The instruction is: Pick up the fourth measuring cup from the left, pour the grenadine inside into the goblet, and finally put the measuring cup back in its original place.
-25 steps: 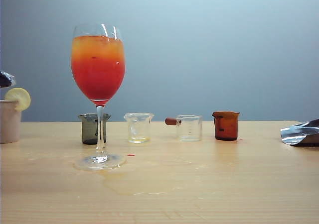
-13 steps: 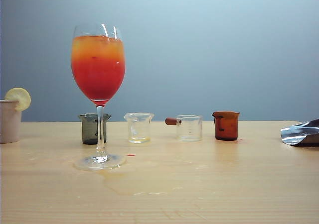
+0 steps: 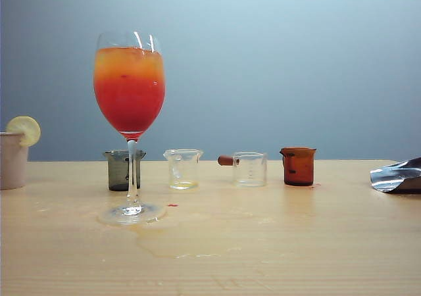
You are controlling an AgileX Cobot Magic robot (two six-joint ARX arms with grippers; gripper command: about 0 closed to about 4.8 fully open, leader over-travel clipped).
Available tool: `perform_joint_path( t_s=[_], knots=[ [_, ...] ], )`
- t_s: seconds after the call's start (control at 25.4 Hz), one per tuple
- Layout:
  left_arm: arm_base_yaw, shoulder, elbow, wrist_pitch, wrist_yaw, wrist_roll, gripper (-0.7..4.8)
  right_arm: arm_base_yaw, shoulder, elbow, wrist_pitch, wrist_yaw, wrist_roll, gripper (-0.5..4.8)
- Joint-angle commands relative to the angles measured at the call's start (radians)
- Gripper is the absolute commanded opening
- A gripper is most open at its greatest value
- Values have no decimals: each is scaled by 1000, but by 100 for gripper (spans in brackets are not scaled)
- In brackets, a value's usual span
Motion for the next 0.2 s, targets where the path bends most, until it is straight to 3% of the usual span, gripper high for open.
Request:
perform_joint_path(
  t_s=[0.04,0.2],
  knots=[
    [0,1,3,8,-3,0,-4,-2,1,-6,18,1,-1,4],
    [0,1,4,8,-3,0,-4,-2,1,-6,18,1,-1,4]
  ],
)
